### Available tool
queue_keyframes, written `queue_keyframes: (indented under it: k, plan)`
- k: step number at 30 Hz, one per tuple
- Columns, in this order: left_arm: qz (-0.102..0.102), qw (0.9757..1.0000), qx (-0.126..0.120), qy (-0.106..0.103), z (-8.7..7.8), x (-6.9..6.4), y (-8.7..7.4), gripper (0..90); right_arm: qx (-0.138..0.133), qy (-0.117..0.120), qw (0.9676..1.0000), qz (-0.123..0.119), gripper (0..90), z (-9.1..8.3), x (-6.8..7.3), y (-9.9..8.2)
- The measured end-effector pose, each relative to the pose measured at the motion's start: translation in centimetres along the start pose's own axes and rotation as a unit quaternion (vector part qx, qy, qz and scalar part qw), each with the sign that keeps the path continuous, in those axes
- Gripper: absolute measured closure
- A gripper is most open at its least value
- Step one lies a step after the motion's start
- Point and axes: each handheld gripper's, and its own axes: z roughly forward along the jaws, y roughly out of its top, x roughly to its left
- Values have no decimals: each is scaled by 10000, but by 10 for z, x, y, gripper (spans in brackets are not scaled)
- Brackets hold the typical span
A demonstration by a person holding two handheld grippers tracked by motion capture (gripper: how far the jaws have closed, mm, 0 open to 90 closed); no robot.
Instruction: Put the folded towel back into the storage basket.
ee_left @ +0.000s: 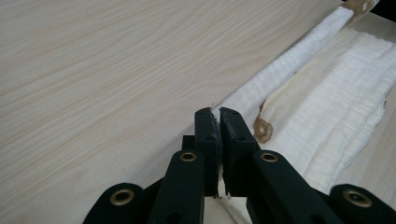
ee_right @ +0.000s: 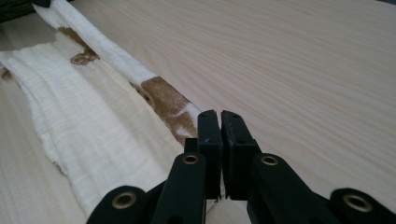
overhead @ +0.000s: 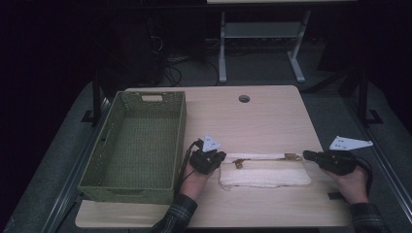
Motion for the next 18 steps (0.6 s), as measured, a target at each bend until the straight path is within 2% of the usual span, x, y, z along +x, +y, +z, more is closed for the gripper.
queue_keyframes:
  k: [2,8,13,18]
  plan:
    - [15,10000,13,-19,-1,-2,-1,860,31,38,10000,41,868,-3,2,-3]
    - [89,10000,20,4,-6,-9,-3,859,115,71,9999,-38,868,-8,9,-8]
    - [183,9998,111,-9,-10,-16,-7,859,99,103,9999,-63,868,-14,14,-11]
    - [292,9992,253,-34,-12,-23,-11,858,236,167,9996,-70,868,-16,20,-17]
